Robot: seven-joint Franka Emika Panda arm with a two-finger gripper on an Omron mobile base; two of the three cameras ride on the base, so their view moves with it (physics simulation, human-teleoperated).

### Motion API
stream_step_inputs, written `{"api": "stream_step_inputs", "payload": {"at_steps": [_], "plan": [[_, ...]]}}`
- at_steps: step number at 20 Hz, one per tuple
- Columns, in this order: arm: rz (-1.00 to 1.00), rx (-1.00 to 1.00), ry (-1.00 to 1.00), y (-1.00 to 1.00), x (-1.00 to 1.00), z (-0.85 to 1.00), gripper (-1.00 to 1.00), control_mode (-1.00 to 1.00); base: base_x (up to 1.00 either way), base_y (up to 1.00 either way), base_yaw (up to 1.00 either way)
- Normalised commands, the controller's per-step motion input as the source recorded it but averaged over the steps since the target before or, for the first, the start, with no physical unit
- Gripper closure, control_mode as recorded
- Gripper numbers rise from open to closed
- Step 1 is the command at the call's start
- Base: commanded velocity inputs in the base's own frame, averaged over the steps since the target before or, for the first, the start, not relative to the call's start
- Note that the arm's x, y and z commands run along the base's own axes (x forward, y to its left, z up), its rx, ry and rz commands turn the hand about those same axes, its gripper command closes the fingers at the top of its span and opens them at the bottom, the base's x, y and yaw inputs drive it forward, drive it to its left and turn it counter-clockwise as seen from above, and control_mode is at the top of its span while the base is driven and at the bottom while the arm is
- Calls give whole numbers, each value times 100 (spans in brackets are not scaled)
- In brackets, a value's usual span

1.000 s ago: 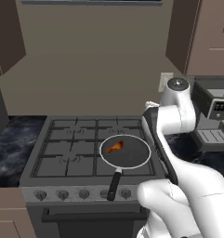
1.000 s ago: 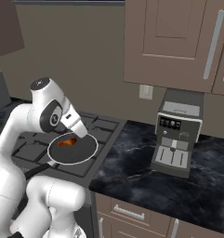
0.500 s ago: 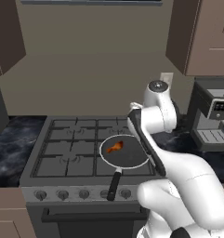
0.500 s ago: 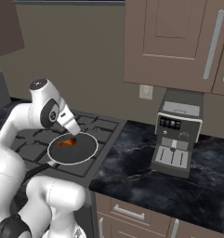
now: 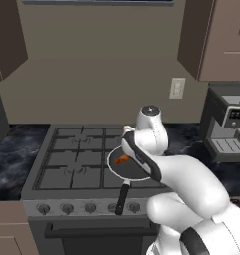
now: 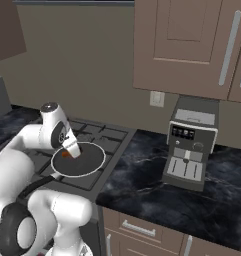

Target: Take the chicken drumsticks from the pan and place one on each plate on the dining counter.

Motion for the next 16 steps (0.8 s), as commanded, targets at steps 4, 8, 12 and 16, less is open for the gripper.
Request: {"api": "stream_step_inputs", "payload": {"at_steps": [4,8,12,16], "plan": [[2,1,10,28,73,-52,-100,-100,0,0,0],[1,0,15,37,78,-47,-100,-100,0,0,0],[0,0,16,35,80,-31,-100,-100,0,0,0],[0,0,15,16,60,-24,-100,-100,0,0,0]]}}
